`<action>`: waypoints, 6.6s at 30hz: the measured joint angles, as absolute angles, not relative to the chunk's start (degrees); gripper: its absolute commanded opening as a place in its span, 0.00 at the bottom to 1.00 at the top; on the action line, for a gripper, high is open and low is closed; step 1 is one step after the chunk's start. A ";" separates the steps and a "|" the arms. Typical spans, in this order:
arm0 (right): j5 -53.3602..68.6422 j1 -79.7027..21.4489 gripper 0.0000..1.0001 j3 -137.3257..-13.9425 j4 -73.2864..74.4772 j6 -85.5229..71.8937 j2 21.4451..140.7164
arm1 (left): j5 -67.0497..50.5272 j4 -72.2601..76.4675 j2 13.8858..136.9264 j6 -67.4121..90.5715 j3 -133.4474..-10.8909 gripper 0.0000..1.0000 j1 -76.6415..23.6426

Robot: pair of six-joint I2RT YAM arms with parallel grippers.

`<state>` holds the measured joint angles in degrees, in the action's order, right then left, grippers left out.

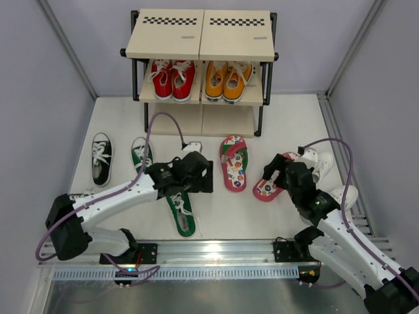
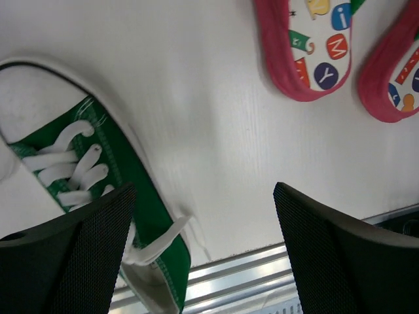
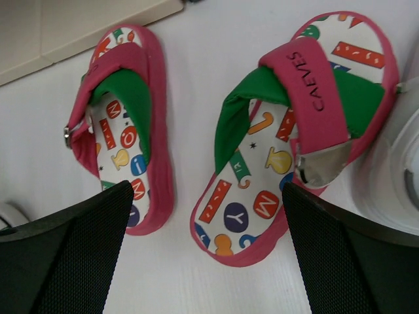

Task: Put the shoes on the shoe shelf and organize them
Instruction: Pick up the shoe at the center of the board, then place the shoe at the shoe shelf.

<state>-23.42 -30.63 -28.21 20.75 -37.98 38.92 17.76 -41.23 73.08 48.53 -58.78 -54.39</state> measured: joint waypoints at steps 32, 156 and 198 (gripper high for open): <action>-13.56 -20.01 0.99 -30.70 16.62 -32.82 44.10 | 29.26 -1.96 106.10 36.07 -67.77 0.58 -55.59; -5.19 -20.01 0.99 -30.35 4.21 -32.84 58.46 | -0.43 46.94 115.77 20.56 -62.26 0.00 -6.17; -8.88 -20.01 0.99 -40.80 15.29 -30.50 55.61 | -2.79 29.26 97.82 21.71 -50.89 0.86 -3.18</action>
